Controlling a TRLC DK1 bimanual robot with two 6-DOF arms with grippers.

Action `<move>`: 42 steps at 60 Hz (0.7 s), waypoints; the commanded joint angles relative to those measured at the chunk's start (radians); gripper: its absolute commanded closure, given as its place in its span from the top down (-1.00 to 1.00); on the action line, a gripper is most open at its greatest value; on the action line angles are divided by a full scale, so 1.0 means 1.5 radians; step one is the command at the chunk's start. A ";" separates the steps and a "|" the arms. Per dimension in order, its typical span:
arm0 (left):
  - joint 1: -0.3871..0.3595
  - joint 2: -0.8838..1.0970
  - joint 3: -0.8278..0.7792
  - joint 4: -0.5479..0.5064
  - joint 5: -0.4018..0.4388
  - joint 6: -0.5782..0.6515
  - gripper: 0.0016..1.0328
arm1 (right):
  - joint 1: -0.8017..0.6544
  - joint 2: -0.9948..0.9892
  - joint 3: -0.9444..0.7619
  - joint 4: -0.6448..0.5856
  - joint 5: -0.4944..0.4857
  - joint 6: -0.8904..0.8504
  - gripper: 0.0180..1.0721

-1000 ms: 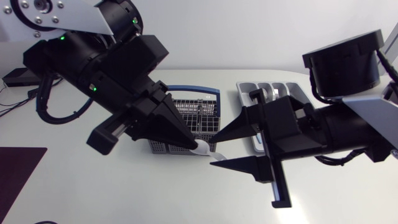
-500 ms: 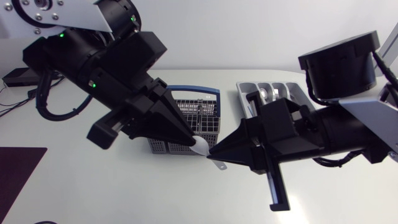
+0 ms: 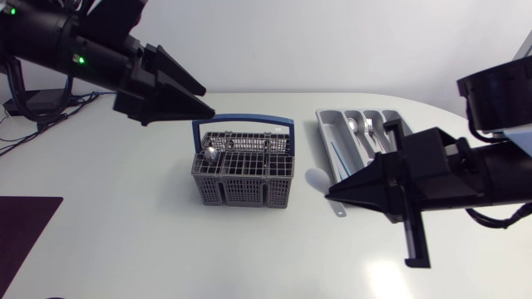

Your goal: Unload the cutlery basket into the drawer organizer.

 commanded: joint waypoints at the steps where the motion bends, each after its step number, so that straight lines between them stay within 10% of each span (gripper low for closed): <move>1: -0.003 -0.033 -0.101 0.067 -0.085 -0.068 0.90 | -0.068 -0.017 -0.017 -0.026 -0.018 -0.061 -0.89; 23: 0.010 0.070 -0.162 0.149 -0.225 -0.219 0.85 | -0.301 -0.018 -0.022 -0.049 -0.077 -0.154 -0.89; 42: 0.005 0.129 -0.145 0.177 -0.241 -0.261 0.77 | -0.400 0.002 -0.034 -0.055 -0.102 -0.221 -0.89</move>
